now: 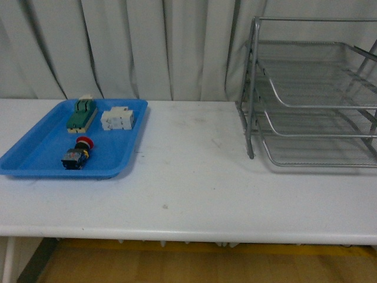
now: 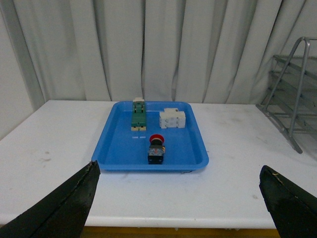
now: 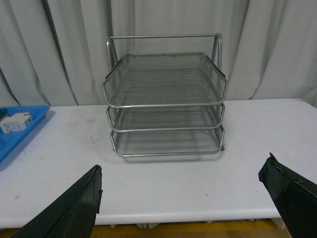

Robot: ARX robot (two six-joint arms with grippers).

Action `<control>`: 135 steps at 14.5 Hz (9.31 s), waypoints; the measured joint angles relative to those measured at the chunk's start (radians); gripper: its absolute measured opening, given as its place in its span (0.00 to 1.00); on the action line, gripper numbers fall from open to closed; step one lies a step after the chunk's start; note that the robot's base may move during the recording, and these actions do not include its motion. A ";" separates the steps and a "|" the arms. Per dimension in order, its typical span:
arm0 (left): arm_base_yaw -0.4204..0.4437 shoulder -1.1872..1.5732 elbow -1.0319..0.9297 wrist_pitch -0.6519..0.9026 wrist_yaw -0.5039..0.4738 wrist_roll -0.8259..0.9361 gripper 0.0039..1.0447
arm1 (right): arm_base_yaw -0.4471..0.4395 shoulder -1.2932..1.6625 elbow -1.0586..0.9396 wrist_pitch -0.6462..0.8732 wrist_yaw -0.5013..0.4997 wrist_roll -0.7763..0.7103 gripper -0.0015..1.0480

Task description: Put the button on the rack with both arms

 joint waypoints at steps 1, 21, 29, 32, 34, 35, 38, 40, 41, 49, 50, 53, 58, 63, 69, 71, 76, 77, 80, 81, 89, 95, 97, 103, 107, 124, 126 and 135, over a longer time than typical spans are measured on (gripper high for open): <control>0.000 0.000 0.000 0.000 0.000 0.000 0.94 | 0.000 0.000 0.000 0.000 0.000 0.000 0.94; 0.000 0.000 0.000 0.000 0.000 0.000 0.94 | -0.128 1.858 0.483 1.145 -0.216 1.071 0.94; 0.000 0.000 0.000 0.000 0.000 0.000 0.94 | -0.031 2.172 0.887 0.972 -0.139 1.116 0.94; 0.000 0.000 0.000 0.000 0.000 0.000 0.94 | -0.018 2.250 0.992 0.917 -0.118 1.127 0.88; 0.000 0.000 0.000 0.000 0.000 0.000 0.94 | -0.012 2.306 1.054 0.906 -0.093 1.135 0.63; 0.000 0.000 0.000 0.000 0.000 0.000 0.94 | -0.012 2.333 1.072 0.937 -0.093 1.143 0.51; 0.000 0.000 0.000 0.000 0.000 0.000 0.94 | -0.012 2.350 1.061 1.043 -0.102 1.199 0.13; 0.000 0.000 0.000 0.000 0.000 0.000 0.94 | -0.014 2.316 0.963 1.120 -0.114 1.348 0.04; 0.000 0.000 0.000 0.000 0.000 0.000 0.94 | -0.016 2.295 0.909 1.152 -0.124 1.370 0.04; 0.000 0.000 0.000 0.000 0.000 0.000 0.94 | -0.040 2.113 0.498 1.303 -0.171 1.364 0.03; 0.000 0.000 0.000 0.000 0.000 0.000 0.94 | -0.042 2.086 0.463 1.289 -0.200 1.283 0.18; 0.000 0.000 0.000 0.000 0.000 0.000 0.94 | -0.066 2.015 0.423 1.283 -0.222 1.170 0.53; 0.000 0.000 0.000 0.000 0.000 0.000 0.94 | -0.078 1.747 0.253 1.186 -0.259 1.036 0.94; 0.000 0.000 0.000 0.000 0.000 0.000 0.94 | 0.138 1.286 0.064 0.965 -0.060 0.776 0.92; 0.002 0.000 0.000 -0.001 0.000 0.000 0.94 | 0.095 1.006 -0.003 1.008 0.097 0.049 0.28; 0.002 0.000 0.000 -0.001 0.000 0.000 0.94 | 0.015 0.884 -0.003 0.896 0.017 0.022 0.11; 0.002 0.000 0.000 -0.001 0.000 0.000 0.94 | -0.005 0.527 -0.001 0.535 0.003 0.004 0.02; 0.002 0.000 0.000 0.000 0.000 0.000 0.94 | -0.005 0.494 -0.001 0.498 0.003 0.005 0.02; 0.002 0.000 0.000 -0.001 0.000 0.000 0.94 | -0.005 0.397 -0.001 0.404 0.003 0.005 0.02; 0.002 0.000 0.000 0.000 0.000 0.000 0.94 | -0.005 0.385 -0.001 0.396 0.003 0.005 0.02; 0.002 0.000 0.000 0.000 0.000 0.000 0.94 | -0.005 0.202 -0.001 0.212 0.003 0.004 0.02; 0.002 0.000 0.000 0.000 0.000 0.000 0.94 | -0.005 0.002 0.000 -0.004 0.000 0.004 0.02; 0.002 0.000 0.000 0.000 0.000 0.000 0.94 | -0.005 0.000 0.000 -0.001 0.000 0.001 0.07; -0.089 0.379 0.187 -0.111 -0.297 0.036 0.94 | -0.005 0.000 0.000 0.001 0.000 0.001 0.80; -0.039 0.957 0.429 0.086 -0.098 0.059 0.94 | -0.005 0.000 0.000 0.000 0.000 0.001 0.94; 0.005 2.338 1.599 -0.239 -0.075 0.106 0.94 | -0.005 0.000 0.000 0.000 0.000 0.000 0.94; 0.020 2.379 1.658 -0.260 -0.065 0.081 0.94 | -0.005 0.000 0.000 0.000 0.000 0.000 0.94; -0.002 2.185 1.410 -0.093 -0.009 0.044 0.35 | -0.005 0.000 0.000 0.000 0.000 0.000 0.94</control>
